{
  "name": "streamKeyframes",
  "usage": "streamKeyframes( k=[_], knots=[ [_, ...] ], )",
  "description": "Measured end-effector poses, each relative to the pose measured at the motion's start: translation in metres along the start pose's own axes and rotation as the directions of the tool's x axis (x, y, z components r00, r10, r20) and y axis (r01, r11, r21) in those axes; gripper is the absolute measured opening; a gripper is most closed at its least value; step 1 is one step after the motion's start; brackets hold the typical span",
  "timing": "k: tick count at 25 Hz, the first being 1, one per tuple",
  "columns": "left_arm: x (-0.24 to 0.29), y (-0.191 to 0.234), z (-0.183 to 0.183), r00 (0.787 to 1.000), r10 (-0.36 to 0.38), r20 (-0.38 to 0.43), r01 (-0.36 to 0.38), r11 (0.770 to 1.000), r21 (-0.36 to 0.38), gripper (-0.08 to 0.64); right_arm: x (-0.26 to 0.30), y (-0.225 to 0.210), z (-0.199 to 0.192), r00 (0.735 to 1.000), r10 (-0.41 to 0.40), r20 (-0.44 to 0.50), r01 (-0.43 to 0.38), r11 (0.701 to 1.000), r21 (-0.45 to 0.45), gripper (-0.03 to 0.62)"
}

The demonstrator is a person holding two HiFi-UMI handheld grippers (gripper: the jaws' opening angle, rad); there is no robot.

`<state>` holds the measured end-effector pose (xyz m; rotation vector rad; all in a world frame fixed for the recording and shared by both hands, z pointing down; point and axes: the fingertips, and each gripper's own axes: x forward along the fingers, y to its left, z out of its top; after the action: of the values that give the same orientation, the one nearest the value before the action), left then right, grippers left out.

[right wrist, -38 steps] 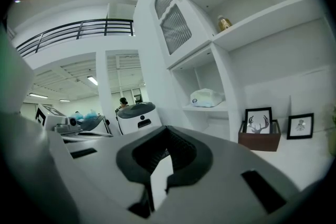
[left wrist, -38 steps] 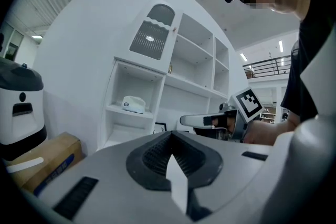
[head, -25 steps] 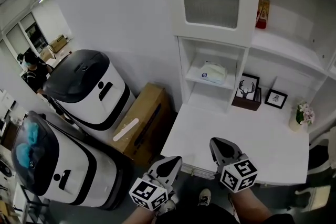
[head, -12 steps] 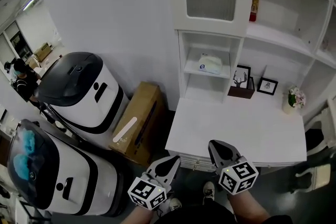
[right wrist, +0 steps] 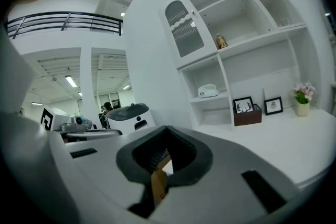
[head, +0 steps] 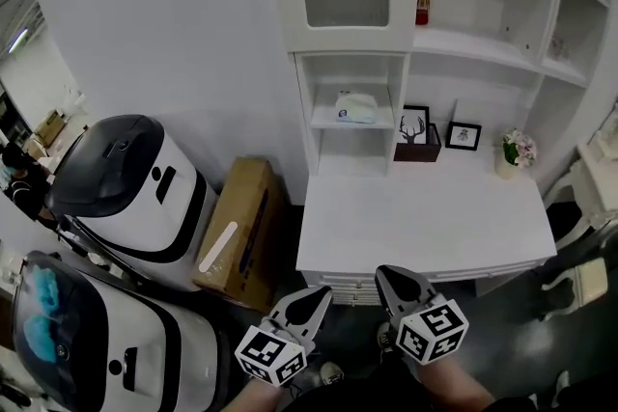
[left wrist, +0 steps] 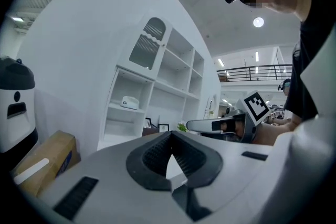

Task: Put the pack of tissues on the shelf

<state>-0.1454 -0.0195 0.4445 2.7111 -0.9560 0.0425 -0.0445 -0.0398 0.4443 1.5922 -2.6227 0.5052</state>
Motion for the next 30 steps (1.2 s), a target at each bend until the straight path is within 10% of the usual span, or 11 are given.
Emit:
streamKeyframes(
  k=[30],
  knots=[
    [-0.008, -0.027, -0.006, 0.996, -0.09, 0.005, 0.089, 0.996, 0.007, 0.003, -0.046, 0.022, -0.037, 0.997, -0.061, -0.04, 0.061, 0.998, 0.001, 0.003]
  ],
)
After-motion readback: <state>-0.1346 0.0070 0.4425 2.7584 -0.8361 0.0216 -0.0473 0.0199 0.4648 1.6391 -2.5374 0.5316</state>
